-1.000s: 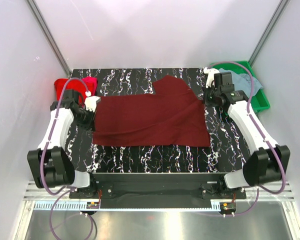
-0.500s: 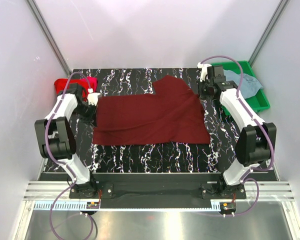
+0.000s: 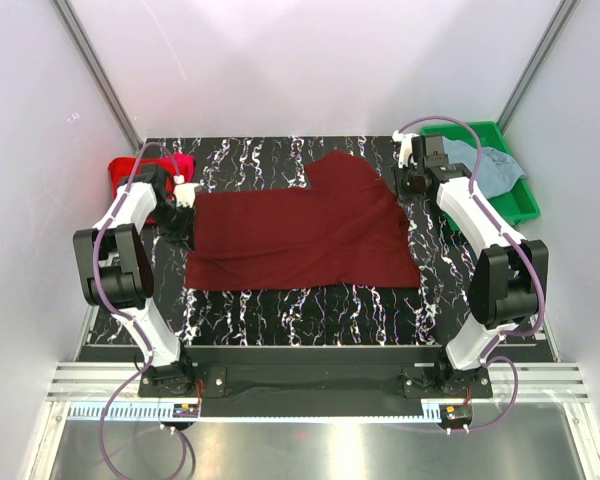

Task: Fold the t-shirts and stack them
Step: Fold the tshirt

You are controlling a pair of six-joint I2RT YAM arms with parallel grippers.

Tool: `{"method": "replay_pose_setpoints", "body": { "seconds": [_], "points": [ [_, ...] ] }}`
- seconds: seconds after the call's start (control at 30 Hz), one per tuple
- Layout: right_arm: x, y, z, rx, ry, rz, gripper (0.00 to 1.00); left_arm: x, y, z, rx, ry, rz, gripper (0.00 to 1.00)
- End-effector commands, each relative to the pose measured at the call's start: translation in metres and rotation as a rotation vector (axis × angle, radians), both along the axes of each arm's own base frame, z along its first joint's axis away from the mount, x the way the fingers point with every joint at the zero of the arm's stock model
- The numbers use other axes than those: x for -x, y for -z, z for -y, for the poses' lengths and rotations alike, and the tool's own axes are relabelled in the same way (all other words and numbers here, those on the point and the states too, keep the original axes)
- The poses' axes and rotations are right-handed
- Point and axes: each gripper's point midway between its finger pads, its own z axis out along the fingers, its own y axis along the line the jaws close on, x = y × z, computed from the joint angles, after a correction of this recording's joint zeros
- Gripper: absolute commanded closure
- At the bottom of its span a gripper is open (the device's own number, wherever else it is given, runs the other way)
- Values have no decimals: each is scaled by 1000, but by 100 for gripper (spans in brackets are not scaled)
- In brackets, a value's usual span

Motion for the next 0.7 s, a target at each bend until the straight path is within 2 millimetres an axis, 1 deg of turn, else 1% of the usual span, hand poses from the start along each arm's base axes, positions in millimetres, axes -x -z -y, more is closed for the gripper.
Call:
{"method": "replay_pose_setpoints", "body": {
  "seconds": [0.0, 0.03, 0.07, 0.1, 0.13, 0.17, 0.2, 0.23, 0.27, 0.33, 0.37, 0.4, 0.43, 0.47, 0.5, 0.53, 0.57, 0.6, 0.63, 0.67],
  "points": [
    [-7, -13, 2, -2, -12, 60, 100, -16, -10, -9, -26, -46, 58, 82],
    [-5, -11, 2, 1, -13, 51, 98, -18, -13, -9, -22, -51, 63, 78],
    [-3, -13, 3, 5, -13, 53, 87, -19, -15, -8, -16, -57, 65, 73],
    [-1, -13, 4, 9, -13, 51, 80, -20, -19, -8, -12, -59, 72, 72],
    [1, -16, 6, 16, -10, 55, 73, -24, -28, -7, -11, -63, 93, 68],
    [4, -17, 7, 19, -8, 54, 56, -27, -39, -7, -5, -67, 125, 65],
    [6, -18, 8, 20, -5, 56, 50, -30, -47, -4, 3, -65, 147, 64],
    [9, -19, 8, 20, -5, 53, 46, -37, -60, -3, 15, -77, 187, 63],
    [13, -24, 9, 17, -5, 58, 43, -41, -68, -1, 21, -83, 211, 61],
    [18, -26, 8, 7, -8, 58, 41, -47, -90, 9, 60, -83, 256, 59],
    [19, -28, 7, 3, -11, 64, 41, -48, -94, 13, 74, -78, 258, 57],
    [19, -29, 6, -3, -12, 67, 41, -51, -99, 22, 92, -61, 260, 54],
    [16, -32, 3, -22, -17, 79, 41, -49, -99, 32, 129, -45, 246, 53],
    [11, -30, 0, -32, -22, 79, 41, -45, -97, 40, 150, -32, 223, 50],
    [8, -30, -3, -43, -32, 81, 41, -42, -93, 52, 169, -1, 204, 48],
    [2, -19, -9, -63, -41, 58, 41, -38, -88, 62, 191, 26, 182, 42],
    [-6, -23, -13, -77, -49, 68, 41, -35, -84, 70, 200, 50, 168, 39],
    [-12, -20, -17, -88, -58, 61, 41, -30, -73, 83, 209, 84, 131, 38],
    [-17, -17, -22, -108, -68, 46, 41, -27, -69, 89, 219, 93, 108, 38],
    [-31, -11, -26, -116, -72, 31, 42, -25, -64, 89, 223, 81, 83, 38]
  ]
}}
